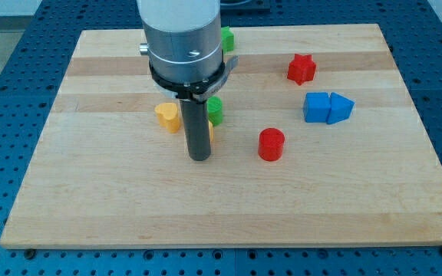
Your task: Move the red circle to the center
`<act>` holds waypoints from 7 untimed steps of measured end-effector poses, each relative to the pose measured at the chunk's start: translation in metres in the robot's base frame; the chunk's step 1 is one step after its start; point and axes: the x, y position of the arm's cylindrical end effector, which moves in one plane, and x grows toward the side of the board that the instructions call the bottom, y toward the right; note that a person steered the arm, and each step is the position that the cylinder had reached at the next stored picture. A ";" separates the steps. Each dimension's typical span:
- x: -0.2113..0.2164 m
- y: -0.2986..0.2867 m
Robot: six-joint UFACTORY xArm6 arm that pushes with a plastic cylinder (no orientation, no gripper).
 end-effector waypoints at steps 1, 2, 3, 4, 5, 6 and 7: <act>0.014 0.018; 0.027 0.038; 0.033 0.078; 0.033 0.121; 0.033 0.145; 0.031 0.143; 0.020 0.134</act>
